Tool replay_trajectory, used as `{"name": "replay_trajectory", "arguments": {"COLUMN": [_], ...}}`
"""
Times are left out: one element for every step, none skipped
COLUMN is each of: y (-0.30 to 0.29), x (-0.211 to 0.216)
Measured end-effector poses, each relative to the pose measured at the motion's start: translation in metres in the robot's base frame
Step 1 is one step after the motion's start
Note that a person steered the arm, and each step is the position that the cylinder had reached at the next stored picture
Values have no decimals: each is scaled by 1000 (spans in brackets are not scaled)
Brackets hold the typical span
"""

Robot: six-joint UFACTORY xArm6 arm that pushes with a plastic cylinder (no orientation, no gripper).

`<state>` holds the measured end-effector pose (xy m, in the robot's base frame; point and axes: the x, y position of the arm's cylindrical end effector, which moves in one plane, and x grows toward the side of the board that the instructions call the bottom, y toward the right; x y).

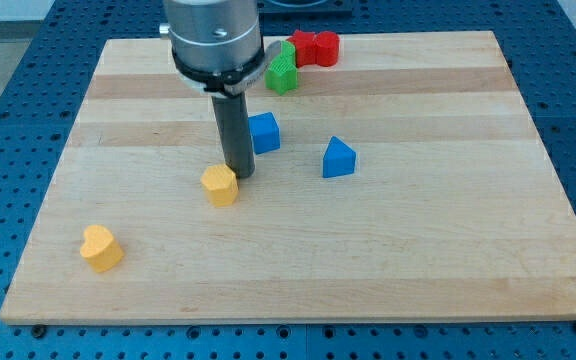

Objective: Push the yellow blocks to the bottom left of the board

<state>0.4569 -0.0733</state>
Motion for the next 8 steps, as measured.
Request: {"name": "replay_trajectory", "arguments": {"y": [0,-2,-17,-32,-55,-80,-93,-90], "x": [20,36,39,39,39,47,58,45]}}
